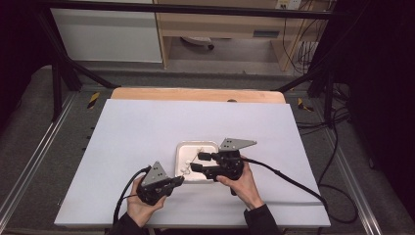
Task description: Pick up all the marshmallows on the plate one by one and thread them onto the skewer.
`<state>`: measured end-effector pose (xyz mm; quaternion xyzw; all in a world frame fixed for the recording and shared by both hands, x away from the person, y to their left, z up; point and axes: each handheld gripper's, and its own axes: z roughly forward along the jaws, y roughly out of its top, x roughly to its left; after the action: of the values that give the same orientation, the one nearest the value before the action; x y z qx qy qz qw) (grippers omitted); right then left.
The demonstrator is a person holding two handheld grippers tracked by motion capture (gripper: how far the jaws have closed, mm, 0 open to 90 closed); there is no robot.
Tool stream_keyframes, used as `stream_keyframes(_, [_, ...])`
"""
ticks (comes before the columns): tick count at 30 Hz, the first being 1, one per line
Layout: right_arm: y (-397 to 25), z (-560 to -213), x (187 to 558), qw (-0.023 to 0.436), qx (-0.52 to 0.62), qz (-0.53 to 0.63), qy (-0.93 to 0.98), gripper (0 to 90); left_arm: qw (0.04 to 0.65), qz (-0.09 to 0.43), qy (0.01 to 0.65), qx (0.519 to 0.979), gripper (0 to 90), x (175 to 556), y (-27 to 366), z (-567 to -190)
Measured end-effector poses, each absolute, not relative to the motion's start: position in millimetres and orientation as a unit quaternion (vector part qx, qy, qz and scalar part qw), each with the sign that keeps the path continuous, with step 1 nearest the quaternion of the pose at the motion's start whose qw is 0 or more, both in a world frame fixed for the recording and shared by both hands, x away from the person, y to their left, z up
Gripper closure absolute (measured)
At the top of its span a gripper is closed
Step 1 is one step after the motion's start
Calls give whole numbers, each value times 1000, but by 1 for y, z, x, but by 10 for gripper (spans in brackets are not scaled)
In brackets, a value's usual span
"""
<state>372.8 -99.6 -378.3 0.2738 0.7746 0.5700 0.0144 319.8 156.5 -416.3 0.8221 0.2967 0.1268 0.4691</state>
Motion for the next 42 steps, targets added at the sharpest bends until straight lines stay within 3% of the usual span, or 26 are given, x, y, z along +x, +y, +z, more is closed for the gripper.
stream_keyframes(9, [-116, -388, 382, 75, 295, 520, 798, 133, 470, 116, 315, 817, 889, 325, 165, -419])
stream_keyframes(15, [-121, -396, 391, 97, 310, 483, 813, 57, 469, 113, 323, 814, 889, 327, 170, -421])
stream_keyframes(28, [-109, -406, 411, 109, 325, 447, 826, 18, 469, 105, 337, 809, 888, 331, 182, -421])
stream_keyframes(42, [-89, -419, 448, 107, 348, 418, 833, 168, 469, 100, 341, 808, 888, 333, 184, -422])
